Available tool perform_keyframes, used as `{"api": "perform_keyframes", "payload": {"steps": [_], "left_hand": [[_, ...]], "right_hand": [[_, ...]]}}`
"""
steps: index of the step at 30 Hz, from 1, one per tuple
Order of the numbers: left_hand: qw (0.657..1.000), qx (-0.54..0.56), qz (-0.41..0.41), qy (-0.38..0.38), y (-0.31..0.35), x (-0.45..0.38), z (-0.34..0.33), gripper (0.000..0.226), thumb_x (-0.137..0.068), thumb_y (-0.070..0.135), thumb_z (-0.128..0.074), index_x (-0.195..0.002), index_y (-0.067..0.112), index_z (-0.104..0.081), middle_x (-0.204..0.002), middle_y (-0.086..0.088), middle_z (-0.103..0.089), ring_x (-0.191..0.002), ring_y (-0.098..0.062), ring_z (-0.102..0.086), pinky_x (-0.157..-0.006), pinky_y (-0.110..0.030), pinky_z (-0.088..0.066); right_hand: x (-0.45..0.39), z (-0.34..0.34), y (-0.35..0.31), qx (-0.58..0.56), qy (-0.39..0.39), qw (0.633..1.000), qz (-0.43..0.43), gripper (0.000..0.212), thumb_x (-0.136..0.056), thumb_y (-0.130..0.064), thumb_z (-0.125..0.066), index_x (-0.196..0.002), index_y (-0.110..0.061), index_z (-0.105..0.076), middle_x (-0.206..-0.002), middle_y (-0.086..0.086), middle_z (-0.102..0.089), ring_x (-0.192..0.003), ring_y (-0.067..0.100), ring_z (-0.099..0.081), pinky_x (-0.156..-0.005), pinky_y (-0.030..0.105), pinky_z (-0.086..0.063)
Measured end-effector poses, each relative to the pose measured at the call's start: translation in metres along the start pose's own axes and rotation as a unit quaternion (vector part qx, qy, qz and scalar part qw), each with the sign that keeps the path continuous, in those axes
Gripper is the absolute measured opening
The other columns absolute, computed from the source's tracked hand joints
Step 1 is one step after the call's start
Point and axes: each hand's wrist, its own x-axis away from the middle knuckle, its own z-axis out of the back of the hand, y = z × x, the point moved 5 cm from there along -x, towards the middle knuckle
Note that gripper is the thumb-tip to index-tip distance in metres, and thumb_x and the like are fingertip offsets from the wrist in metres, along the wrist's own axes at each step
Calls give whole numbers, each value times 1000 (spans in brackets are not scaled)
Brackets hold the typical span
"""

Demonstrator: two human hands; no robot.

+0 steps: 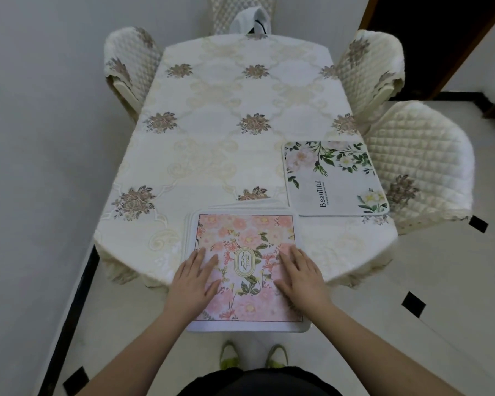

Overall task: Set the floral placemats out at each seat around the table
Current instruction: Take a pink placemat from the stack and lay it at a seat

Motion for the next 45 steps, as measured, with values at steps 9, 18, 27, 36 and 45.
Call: {"api": "perform_keyframes", "payload": {"steps": [9,18,27,36,45], "left_hand": [[991,79,107,-19,-21,16,-18,88,-86,82,-17,-148,27,-46,-161,-28,-17,-149,-43,-22,-117,-53,-27],[983,113,141,-18,-24,8,-3,57,-102,35,-50,-155,29,-30,-164,-18,-17,-152,-32,-16,-123,-43,-13],[958,240,136,76,-8,13,20,45,-98,20,-57,-143,23,-50,-149,-7,-43,-143,-25,-36,-113,-39,-34],[755,582,298,45,-32,7,24,37,-96,29,-65,-130,20,-50,-110,-8,-73,-93,-27,-74,-83,-48,-59],[868,454,201,-2,-11,11,25,45,-95,17,-65,-134,33,-48,-117,8,-68,-101,-16,-70,-85,-39,-59]], "right_hand": [[9,-1,7,-49,-16,996,-71,67,-97,-54,-45,-155,-37,-16,-164,18,2,-151,33,-9,-122,44,-5],[2,22,9,-176,15,976,-128,62,-95,-38,-53,-152,-26,-29,-161,2,-24,-150,21,-16,-121,45,-1],[11,39,21,-510,93,840,-157,47,-97,-17,-57,-142,-22,-46,-140,-4,-54,-117,12,-57,-95,33,-49],[10,26,24,-581,-69,794,-166,38,-96,-26,-61,-133,-31,-53,-106,0,-73,-83,15,-74,-66,30,-59],[10,46,23,-526,-21,841,-124,36,-97,-22,-56,-130,-36,-53,-103,-10,-73,-80,9,-74,-69,31,-61]]}}
